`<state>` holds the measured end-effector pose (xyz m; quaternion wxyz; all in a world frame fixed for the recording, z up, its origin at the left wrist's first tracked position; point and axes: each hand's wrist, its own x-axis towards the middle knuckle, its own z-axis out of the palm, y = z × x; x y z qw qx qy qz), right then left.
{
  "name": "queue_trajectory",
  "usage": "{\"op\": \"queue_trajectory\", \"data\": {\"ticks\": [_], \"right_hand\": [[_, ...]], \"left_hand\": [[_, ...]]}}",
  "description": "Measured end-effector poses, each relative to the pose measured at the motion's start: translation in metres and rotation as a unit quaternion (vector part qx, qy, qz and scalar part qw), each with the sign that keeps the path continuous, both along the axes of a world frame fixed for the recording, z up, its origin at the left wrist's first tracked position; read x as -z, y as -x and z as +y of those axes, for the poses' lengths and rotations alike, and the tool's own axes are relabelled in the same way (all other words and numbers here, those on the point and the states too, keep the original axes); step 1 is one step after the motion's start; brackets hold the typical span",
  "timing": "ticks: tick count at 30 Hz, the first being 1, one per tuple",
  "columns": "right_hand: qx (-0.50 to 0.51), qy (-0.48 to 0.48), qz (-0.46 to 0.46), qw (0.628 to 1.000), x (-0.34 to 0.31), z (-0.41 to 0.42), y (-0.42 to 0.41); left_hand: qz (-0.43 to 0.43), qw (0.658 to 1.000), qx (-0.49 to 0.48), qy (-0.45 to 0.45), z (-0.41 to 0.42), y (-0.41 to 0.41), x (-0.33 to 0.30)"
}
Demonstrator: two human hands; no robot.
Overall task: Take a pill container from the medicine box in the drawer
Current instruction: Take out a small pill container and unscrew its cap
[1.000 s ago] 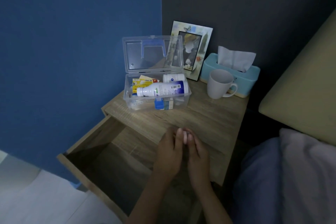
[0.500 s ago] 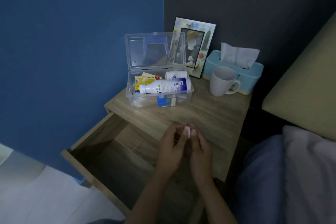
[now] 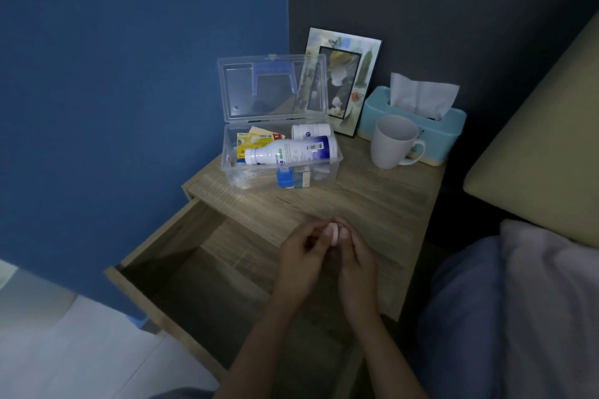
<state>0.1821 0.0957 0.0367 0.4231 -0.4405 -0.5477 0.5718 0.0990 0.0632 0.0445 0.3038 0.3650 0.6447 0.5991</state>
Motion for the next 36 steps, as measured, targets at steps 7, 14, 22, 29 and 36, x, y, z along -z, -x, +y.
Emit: {"op": "queue_trajectory", "data": {"ticks": [7,14,22,29,36], "right_hand": [[-0.034,-0.007,-0.023,0.999,0.004,0.001,-0.001],[-0.044,-0.006,-0.015,0.999,0.007,0.003,-0.002],[-0.049,-0.006,-0.003,0.999,0.008,0.005,-0.005],[-0.042,0.028,0.046,0.998,0.004,0.009,-0.013],[-0.03,0.125,0.171,0.977,0.0,0.021,-0.017]], "left_hand": [[-0.024,0.995,-0.017,0.091,0.003,-0.001,0.0],[-0.098,0.992,-0.014,0.081,0.005,0.001,-0.001],[-0.1,0.989,-0.004,0.11,0.006,0.0,-0.004],[-0.202,0.974,0.008,0.099,0.008,0.002,-0.006],[-0.363,0.929,0.071,0.021,0.007,0.005,-0.003]]}}
